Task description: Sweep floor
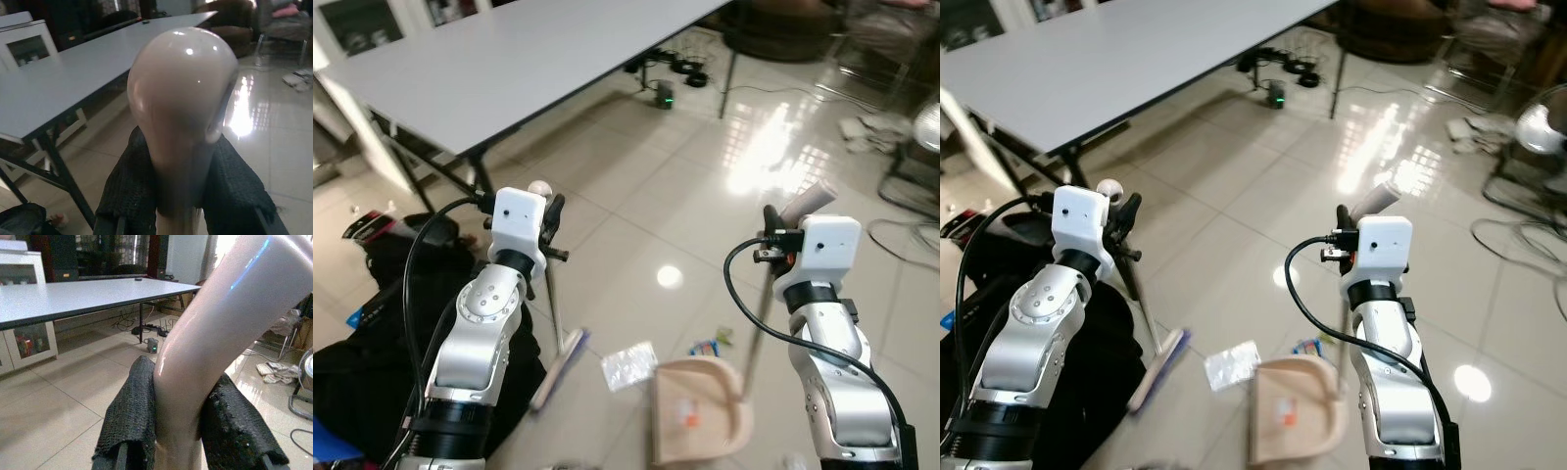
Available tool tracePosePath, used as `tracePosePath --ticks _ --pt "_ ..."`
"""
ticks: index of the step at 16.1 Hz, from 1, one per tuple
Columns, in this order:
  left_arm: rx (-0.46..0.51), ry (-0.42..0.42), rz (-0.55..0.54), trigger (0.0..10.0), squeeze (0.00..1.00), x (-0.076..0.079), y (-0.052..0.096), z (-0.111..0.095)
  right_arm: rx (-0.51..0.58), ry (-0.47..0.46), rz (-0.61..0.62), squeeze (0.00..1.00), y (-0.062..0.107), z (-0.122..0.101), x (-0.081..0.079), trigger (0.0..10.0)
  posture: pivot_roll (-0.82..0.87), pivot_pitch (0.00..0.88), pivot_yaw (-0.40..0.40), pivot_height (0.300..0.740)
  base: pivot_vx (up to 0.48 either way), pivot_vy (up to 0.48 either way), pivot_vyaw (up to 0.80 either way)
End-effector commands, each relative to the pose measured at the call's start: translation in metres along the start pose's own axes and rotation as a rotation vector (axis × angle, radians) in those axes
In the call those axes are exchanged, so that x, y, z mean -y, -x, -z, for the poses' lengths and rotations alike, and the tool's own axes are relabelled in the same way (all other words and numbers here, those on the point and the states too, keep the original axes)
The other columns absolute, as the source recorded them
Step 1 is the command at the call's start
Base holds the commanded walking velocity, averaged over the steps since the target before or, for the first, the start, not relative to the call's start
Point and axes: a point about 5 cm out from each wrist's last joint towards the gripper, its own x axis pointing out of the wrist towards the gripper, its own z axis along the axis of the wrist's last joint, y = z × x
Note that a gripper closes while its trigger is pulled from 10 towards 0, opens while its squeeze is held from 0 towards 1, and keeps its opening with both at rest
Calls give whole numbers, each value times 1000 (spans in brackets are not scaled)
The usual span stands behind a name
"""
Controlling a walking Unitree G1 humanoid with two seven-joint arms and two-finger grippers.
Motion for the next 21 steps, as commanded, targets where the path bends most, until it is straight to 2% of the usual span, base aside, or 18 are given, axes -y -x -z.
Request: tracePosePath --ticks 1,2,10,15,16,19,21 --pt "28 -39 -23 10000 0 -9 1 -7 40 -47 -17 0 -1 -10 -7 10000 4 72 45 740 424 0 -800" --pt "28 -39 -22 10000 0 -10 1 -7 41 -44 -16 0 -1 -10 -6 10000 5 72 46 740 420 0 -800" --pt "18 -63 -37 10000 0 -18 7 -5 41 -35 -31 0 -1 -8 -9 10000 11 79 48 740 423 0 0" --pt "-2 -94 -44 10000 0 -21 10 0 84 -27 -49 0 -7 -10 -10 10000 26 110 68 740 55 0 0" --pt "-39 -108 -23 10000 0 -19 8 6 77 -13 -67 0 -12 -5 -12 10000 40 136 79 740 0 0 0" --pt "-66 -91 -6 10000 0 -12 3 15 84 13 -90 0 -25 3 -15 10000 52 186 101 740 0 0 0" --pt "-75 -74 5 10000 0 -4 1 19 95 80 -114 0 -30 7 -15 10000 59 225 115 740 0 0 0"
